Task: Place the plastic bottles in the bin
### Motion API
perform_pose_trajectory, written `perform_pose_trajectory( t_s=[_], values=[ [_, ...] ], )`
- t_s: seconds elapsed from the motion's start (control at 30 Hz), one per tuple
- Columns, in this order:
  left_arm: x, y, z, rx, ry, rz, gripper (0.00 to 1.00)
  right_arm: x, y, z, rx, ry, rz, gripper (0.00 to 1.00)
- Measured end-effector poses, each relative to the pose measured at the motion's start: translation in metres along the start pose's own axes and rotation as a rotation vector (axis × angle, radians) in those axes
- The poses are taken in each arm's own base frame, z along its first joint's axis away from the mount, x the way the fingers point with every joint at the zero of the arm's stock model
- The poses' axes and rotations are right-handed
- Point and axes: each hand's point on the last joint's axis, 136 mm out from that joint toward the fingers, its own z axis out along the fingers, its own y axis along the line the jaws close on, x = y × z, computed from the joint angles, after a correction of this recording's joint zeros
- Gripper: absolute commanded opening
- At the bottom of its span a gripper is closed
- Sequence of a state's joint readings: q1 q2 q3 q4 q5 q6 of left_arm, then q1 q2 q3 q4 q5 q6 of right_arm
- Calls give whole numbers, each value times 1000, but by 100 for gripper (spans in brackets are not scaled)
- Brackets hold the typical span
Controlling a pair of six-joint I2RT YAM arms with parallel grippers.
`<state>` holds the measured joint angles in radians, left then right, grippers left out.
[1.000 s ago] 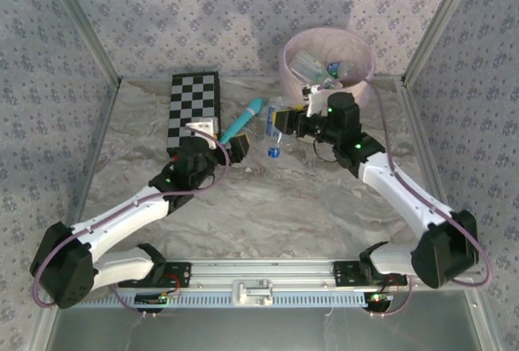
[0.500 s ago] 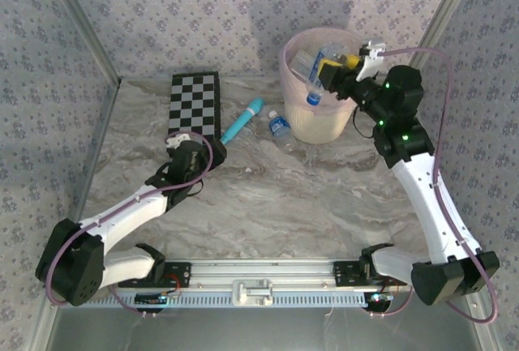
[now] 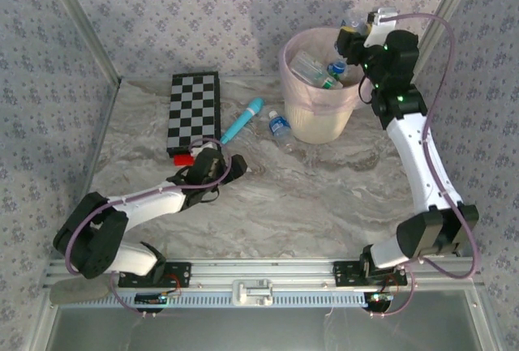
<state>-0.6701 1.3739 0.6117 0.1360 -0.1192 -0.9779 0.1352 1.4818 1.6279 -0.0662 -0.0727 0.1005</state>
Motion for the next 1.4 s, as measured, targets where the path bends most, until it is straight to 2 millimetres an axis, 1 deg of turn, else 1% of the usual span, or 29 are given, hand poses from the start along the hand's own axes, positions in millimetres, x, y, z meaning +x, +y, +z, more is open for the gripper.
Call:
perform_pose_trajectory(
  t_s=[0.1, 0.2, 0.3, 0.4, 0.47, 0.57, 0.6, 0.63, 0.73, 0.83, 0.93, 1.03, 1.1, 1.2, 1.3, 1.4],
  values=[
    [-2, -7, -1, 17, -7, 2, 100, 13, -15, 16, 47, 59, -13, 51],
    [-4, -10, -1, 27, -14, 0, 100, 30, -28, 30, 74, 131, -8, 52],
    [-5, -10, -1, 27, -14, 1, 100, 53, -40, 43, 96, 207, 10, 54],
    [-5, -10, -1, 26, -18, 7, 100, 82, -48, 54, 114, 297, 40, 57],
    [-7, -10, -3, 26, -24, 6, 100, 101, -50, 60, 120, 356, 62, 62],
    [-13, -13, -9, 32, -47, 4, 100, 121, -51, 66, 122, 421, 94, 77],
    [-14, -13, -10, 34, -54, 3, 100, 123, -51, 68, 122, 433, 102, 83],
    [-16, -15, -12, 37, -62, 2, 100, 124, -51, 69, 123, 439, 106, 99],
    [-20, -15, -15, 35, -81, 0, 100, 113, -50, 70, 123, 431, 111, 100],
    [-22, -14, -17, 28, -90, 1, 100, 90, -48, 68, 117, 385, 106, 100],
    [-26, -12, -20, 20, -107, 2, 100, 75, -43, 62, 112, 357, 101, 100],
    [-33, -10, -25, 15, -129, -2, 100, 64, -34, 47, 101, 337, 92, 100],
    [-41, -9, -28, 13, -149, -8, 100, 60, -21, 32, 73, 330, 83, 100],
    [-54, -3, -34, 3, -185, -24, 100, 56, 4, 8, 11, 319, 70, 100],
    [-67, 5, -40, -13, -216, -34, 100, 62, 29, -17, -64, 319, 69, 100],
    [-80, 12, -48, -23, -248, -43, 100, 85, 50, -39, -128, 351, 72, 100]
  ],
)
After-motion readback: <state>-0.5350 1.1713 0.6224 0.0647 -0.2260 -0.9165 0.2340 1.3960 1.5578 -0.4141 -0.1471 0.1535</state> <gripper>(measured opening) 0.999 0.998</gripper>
